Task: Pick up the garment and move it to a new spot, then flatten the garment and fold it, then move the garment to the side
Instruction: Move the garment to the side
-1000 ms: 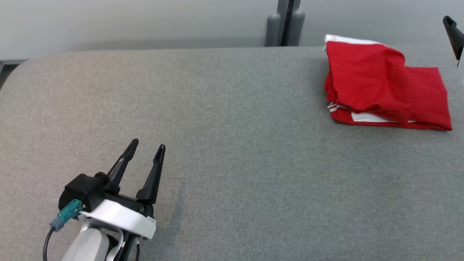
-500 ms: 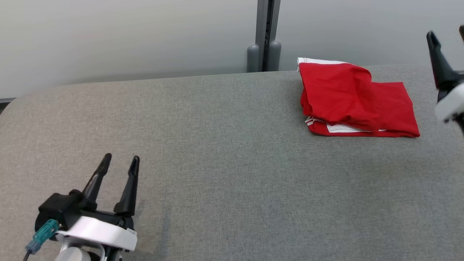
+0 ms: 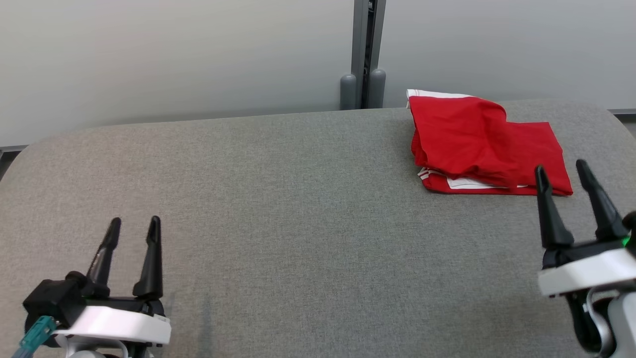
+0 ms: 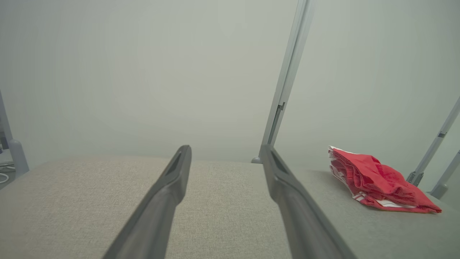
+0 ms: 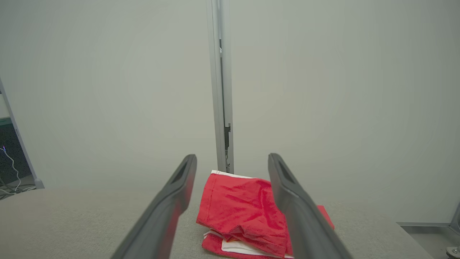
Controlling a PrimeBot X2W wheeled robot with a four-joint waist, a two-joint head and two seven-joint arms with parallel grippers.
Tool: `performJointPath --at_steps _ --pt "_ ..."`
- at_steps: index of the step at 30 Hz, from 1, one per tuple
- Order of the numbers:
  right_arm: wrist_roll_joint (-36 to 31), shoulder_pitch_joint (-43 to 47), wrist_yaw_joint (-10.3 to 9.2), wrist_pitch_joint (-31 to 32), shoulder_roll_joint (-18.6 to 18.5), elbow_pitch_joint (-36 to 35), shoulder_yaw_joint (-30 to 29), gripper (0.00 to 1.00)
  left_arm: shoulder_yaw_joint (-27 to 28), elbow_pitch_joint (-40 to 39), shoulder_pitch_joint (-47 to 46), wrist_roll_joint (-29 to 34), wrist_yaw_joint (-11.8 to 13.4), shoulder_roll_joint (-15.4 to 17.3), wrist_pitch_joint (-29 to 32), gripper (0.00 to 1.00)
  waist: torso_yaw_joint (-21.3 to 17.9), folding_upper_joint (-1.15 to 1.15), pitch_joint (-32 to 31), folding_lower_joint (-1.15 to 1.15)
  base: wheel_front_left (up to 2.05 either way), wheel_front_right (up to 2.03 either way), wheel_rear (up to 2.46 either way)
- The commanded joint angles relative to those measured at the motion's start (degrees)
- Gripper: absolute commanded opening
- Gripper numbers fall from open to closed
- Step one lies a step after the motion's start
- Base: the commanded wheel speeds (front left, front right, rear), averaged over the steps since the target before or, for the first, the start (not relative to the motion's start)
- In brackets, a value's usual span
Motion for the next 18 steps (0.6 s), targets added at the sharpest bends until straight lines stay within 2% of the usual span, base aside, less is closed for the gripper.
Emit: performJointPath --at_steps 1,6,12,18 --pt "-0.79 2.56 0.02 -0.03 1.54 -2.34 -1.07 1.0 1.36 -0.47 0.73 1.08 0.36 -0.4 -0.18 1.0 0.16 0.0 -0.09 0.0 0.0 0.0 0.0" --pt "-1.02 6.66 0.02 -0.03 4.9 -6.03 -1.9 1.0 3.15 -0.95 1.39 3.49 0.15 -1.26 -0.18 1.0 0.53 0.0 -0.25 0.0 0.0 0.0 0.0" --pt "-2.1 10.39 0.02 -0.02 7.71 -6.76 -2.33 1.0 5.33 -0.85 2.45 8.15 0.6 -3.49 -0.18 1.0 1.2 0.0 -0.31 0.0 0.0 0.0 0.0" --pt "-3.66 11.54 0.02 -0.03 8.62 -5.81 -1.5 1.0 7.05 -0.72 3.49 11.37 -0.5 -5.64 -0.18 1.0 1.6 0.0 -0.81 0.0 0.0 0.0 0.0"
